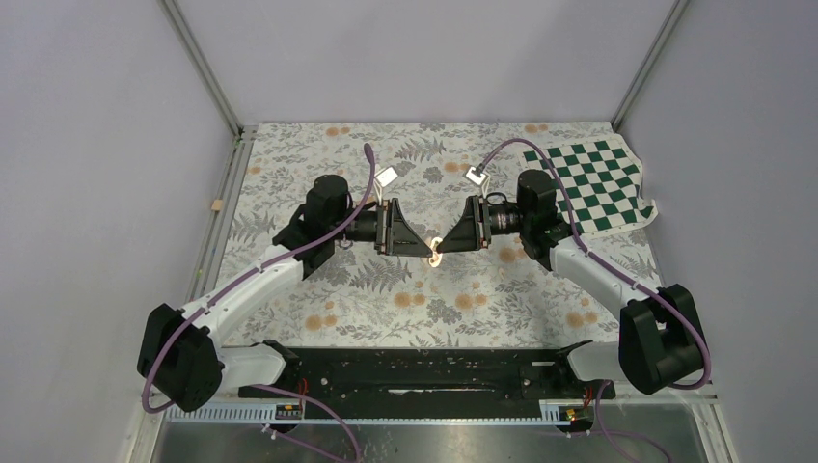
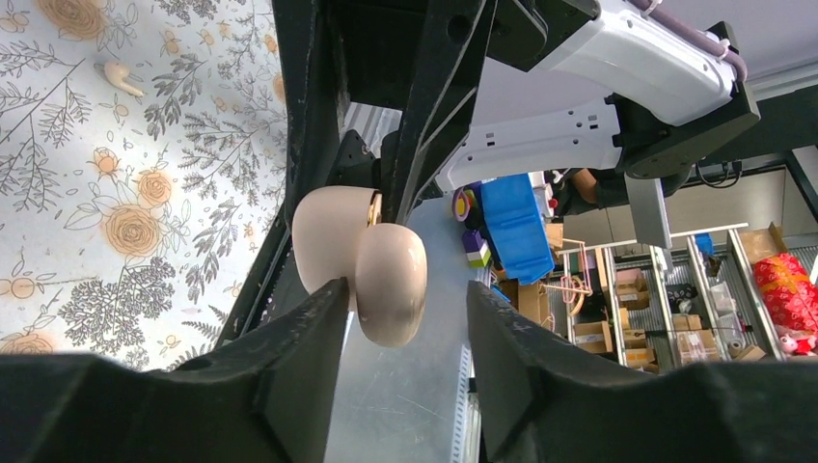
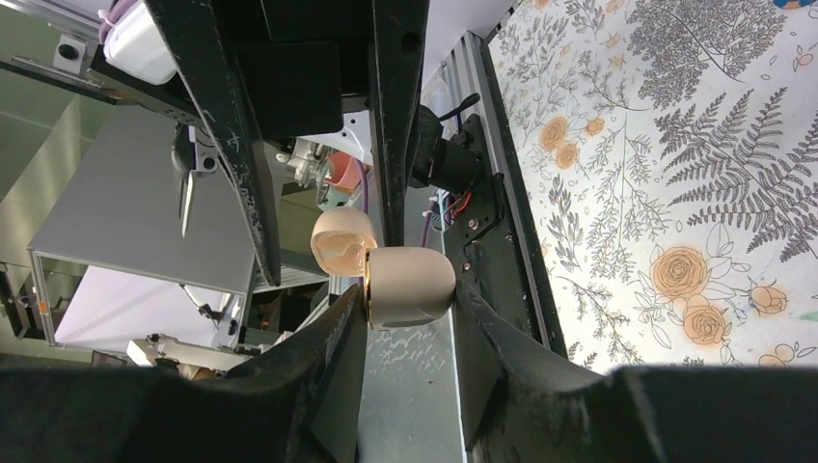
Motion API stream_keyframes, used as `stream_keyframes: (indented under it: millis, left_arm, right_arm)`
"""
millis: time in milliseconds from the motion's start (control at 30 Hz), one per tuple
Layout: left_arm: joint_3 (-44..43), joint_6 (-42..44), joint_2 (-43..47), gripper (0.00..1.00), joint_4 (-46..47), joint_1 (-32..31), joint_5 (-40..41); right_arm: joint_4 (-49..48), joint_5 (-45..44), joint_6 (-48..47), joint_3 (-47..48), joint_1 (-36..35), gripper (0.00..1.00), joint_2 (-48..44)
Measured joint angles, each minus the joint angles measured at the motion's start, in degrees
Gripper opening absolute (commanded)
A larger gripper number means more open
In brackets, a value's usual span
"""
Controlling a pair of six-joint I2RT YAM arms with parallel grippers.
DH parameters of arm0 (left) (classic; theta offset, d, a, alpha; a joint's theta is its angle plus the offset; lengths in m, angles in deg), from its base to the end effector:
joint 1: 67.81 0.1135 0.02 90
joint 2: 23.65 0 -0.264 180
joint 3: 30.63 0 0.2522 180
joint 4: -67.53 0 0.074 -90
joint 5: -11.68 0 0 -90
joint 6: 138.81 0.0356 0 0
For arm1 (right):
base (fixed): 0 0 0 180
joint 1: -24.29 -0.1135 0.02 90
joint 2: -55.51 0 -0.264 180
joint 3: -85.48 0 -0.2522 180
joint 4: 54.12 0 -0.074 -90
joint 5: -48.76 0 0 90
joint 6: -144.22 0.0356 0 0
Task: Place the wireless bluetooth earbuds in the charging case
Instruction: Adjust the charging case.
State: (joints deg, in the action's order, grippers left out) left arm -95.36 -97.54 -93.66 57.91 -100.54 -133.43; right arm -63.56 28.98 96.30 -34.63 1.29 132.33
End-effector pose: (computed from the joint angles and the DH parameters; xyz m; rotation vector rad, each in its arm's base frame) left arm 0.2131 -0.1717 0.3141 0.5153 2.0890 -1.7912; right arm 0.2505 0.1427 0.2859 -0.7517 1.8491 1.8085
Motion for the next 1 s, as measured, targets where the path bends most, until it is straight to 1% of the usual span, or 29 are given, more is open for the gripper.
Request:
stream_keyframes:
  millis: [133,167,300,333,367,433,500,600,733,800,833,933,1000]
  left_arm:
    - [0.00,-0.28,-0.37,0.34,0.37,-0.35,0.00]
    - [0.00,-0.44,-0.48,0.30,0.33,-0.35,0.00]
    - [0.00,-0.57,-0.66,0.23,0.35,-0.35,-0.04]
    - [0.00,-0.61,-0.66,0.23,0.35,-0.35,-0.07]
    - [0.00,-0.63,-0.68,0.26,0.33,-0.35,-0.07]
    - [0.00,-0.63,-0.68,0.38,0.33,-0.37,-0.07]
    - [0.00,-0.63,-0.68,0.44,0.35,-0.39,-0.09]
    - [0.00,-0.76,-0.68,0.44,0.59,-0.48,-0.09]
    - [0.00,-0.79,-0.68,0.38,0.57,-0.50,-0.07]
    - [0.00,-0.76,-0.68,0.37,0.52,-0.50,-0.04]
    - [0.00,-0.76,-0.68,0.38,0.52,-0.50,-0.07]
    - [0.00,-0.83,-0.68,0.46,0.57,-0.50,-0.17]
    - [0.00,-0.85,-0.68,0.46,0.79,-0.50,-0.37]
  right_arm:
    - [-0.31,0.70,0.39,0.00,-0.09,0.00,0.00]
    - [-0.39,0.94,0.46,0.00,-0.09,0.00,0.00]
    - [-0.50,1.38,0.66,0.00,-0.09,0.00,0.11]
    - [-0.50,1.42,0.66,0.00,-0.09,0.00,0.13]
    - [-0.48,1.42,0.68,0.00,-0.09,0.00,0.13]
    - [-0.52,1.46,0.76,0.00,-0.09,0.00,0.17]
    - [-0.52,1.44,0.79,0.00,-0.09,0.00,0.17]
    - [-0.50,1.44,0.79,0.00,-0.09,0.00,0.20]
    - [-0.52,1.49,0.81,-0.02,-0.09,0.00,0.20]
    - [-0.52,1.55,0.85,-0.02,-0.09,0.00,0.20]
    - [-0.52,1.66,0.85,-0.02,-0.09,0.00,0.20]
    - [-0.55,1.81,0.83,-0.02,-0.09,0.00,0.20]
    - [-0.52,1.79,0.83,-0.02,-0.09,0.00,0.22]
